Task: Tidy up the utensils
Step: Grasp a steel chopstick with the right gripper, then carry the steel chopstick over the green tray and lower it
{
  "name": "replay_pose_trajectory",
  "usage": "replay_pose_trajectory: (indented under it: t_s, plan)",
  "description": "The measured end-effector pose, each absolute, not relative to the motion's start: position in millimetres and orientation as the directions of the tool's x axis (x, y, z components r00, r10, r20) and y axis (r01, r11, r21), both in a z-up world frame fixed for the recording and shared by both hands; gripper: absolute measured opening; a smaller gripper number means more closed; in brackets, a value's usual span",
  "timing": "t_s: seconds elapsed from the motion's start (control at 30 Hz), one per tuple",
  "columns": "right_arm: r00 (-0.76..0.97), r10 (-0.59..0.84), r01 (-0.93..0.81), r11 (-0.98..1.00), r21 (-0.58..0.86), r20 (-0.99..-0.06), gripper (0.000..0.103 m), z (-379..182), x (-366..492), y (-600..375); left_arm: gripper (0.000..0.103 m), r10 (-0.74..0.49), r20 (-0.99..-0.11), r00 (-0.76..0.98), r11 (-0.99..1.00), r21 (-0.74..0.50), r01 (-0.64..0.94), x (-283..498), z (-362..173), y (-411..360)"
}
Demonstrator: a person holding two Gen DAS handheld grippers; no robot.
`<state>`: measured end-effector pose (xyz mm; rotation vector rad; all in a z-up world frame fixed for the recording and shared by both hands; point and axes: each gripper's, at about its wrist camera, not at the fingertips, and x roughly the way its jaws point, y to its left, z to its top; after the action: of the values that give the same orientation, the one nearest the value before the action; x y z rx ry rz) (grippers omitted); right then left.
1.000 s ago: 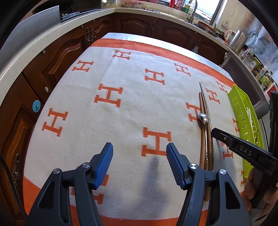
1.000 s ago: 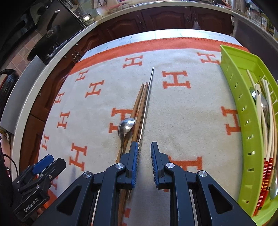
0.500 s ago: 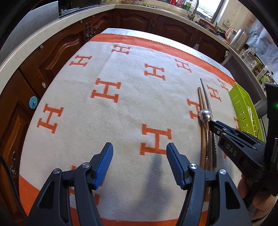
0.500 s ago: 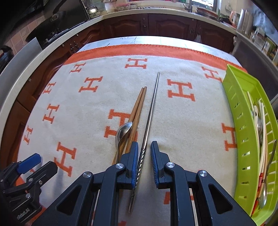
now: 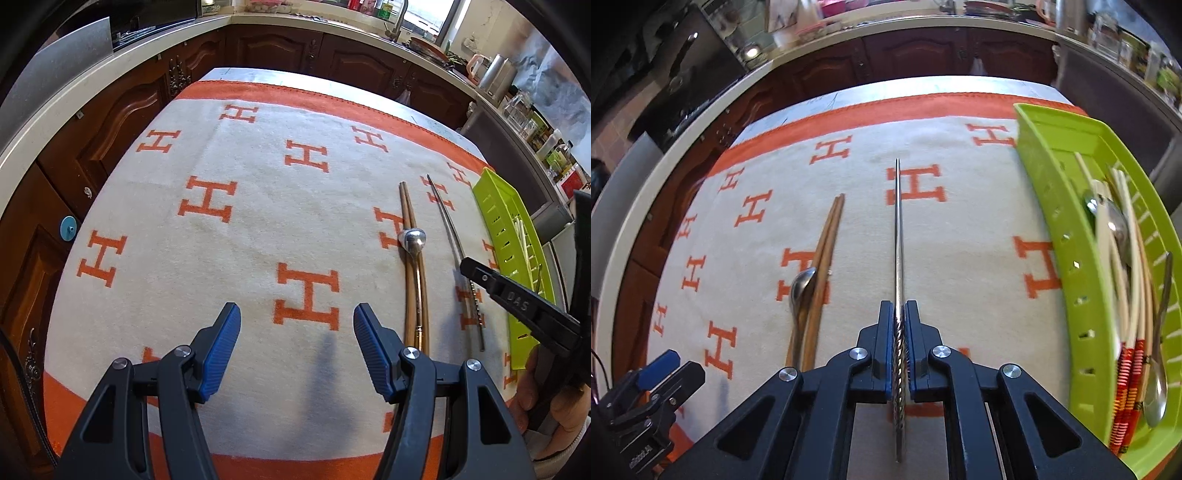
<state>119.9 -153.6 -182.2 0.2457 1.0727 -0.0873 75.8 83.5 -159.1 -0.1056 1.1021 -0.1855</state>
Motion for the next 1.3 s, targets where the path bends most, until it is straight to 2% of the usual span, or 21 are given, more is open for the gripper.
replay_pose_trajectory:
  t_s: [0.2,0.3,0.4,0.63,0.8,1.0,1.3]
  plan:
    - [0.563,0.081,0.2,0.952,0.231,-0.822,0.005,-145,90,-180,0.062,-0.324,-0.861,0.391,0.946,-0.293,0.138,80,-158,67]
    - [0.604,0.072,0.215,0.944,0.249,-0.794,0.005,-126,78,-197,0.055,-0.387,-0.845,0.37,0.922,-0.354,0.156,86,-159,56]
    - [0.637,0.054,0.239,0.934,0.264,-0.769,0.005,-111,66,-216,0.054,-0.41,-0.842,0.35,0.912,-0.378,0.159,94,-161,42]
    - [0.703,-0.028,0.311,0.91,0.273,-0.711,0.005,-88,31,-272,0.048,-0.397,-0.853,0.337,0.917,-0.36,0.171,98,-161,12]
    - [0.685,-0.068,0.357,0.899,0.253,-0.726,0.006,-97,19,-303,0.047,-0.374,-0.864,0.338,0.924,-0.317,0.214,99,-161,-6]
    - [0.661,-0.041,0.365,0.89,0.273,-0.749,0.006,-119,9,-321,0.046,-0.364,-0.853,0.375,0.926,-0.288,0.244,101,-157,-13]
    - [0.663,-0.022,0.371,0.878,0.303,-0.749,0.007,-134,12,-324,0.045,-0.421,-0.812,0.404,0.898,-0.307,0.316,99,-156,-24]
